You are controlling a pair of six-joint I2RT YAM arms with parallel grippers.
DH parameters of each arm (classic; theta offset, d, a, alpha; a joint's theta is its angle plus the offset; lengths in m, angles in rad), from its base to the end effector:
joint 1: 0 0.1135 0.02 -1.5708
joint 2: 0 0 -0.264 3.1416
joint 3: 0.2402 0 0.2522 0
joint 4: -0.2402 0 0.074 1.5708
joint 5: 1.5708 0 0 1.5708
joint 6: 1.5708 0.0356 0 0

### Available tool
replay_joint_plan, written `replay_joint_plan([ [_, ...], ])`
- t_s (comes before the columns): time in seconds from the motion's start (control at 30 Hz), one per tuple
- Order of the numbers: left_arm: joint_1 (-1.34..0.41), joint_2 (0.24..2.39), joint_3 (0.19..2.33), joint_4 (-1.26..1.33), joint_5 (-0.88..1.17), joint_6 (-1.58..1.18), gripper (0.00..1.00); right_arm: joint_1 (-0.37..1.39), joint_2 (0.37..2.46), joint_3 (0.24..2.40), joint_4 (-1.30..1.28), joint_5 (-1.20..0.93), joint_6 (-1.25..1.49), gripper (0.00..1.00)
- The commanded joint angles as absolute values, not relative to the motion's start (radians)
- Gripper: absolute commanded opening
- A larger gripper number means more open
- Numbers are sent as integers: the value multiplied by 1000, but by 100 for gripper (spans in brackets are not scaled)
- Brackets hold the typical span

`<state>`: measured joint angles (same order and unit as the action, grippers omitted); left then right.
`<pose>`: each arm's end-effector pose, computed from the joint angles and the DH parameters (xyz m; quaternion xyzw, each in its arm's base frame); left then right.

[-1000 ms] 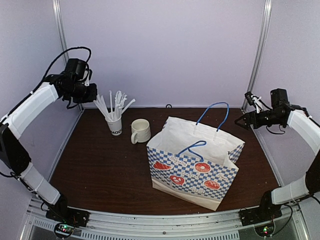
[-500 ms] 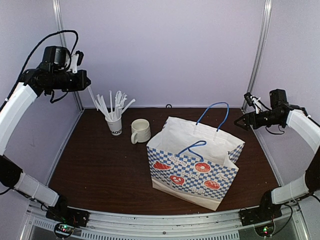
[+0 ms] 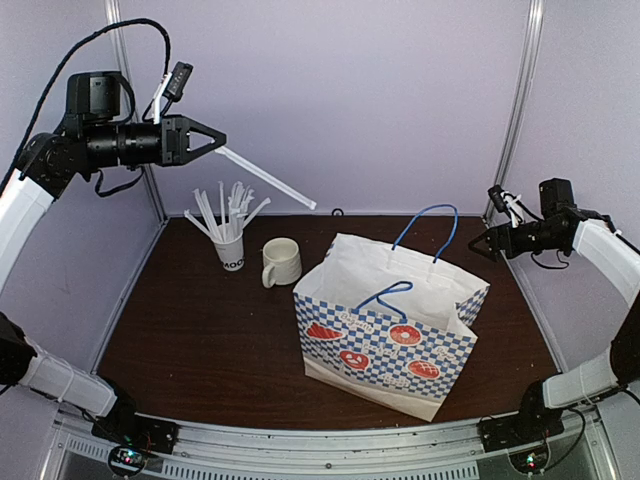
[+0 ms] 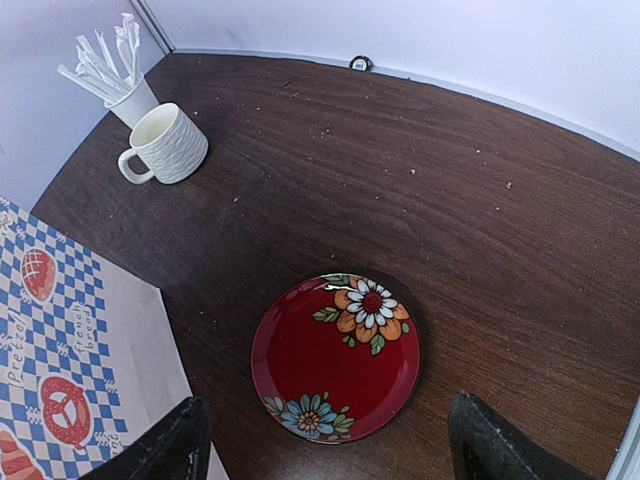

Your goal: Pack the takeout coffee

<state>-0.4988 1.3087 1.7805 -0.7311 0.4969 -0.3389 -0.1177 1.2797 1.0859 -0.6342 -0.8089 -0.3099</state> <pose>0.2064 -0.1318 0.5063 0.2108 0.7538 -0.4184 0.4607 0.2640 -0.0053 0.3055 -0.2243 0.8390 0.2875 0.4038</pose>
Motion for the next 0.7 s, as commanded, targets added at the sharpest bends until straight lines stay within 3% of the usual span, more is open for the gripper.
replay_joint_plan([
  [0.0,-523,1301,1803,-607,667,-406,0,-121,1281,1078,-627,-803,-320,85],
  [0.37,-619,1369,1888,-598,881,-485,0,-121,1284,1078,-632,-793,-328,84],
  [0.67,-755,1465,1882,-647,873,-424,0,-121,1283,1070,-627,-796,-331,85],
])
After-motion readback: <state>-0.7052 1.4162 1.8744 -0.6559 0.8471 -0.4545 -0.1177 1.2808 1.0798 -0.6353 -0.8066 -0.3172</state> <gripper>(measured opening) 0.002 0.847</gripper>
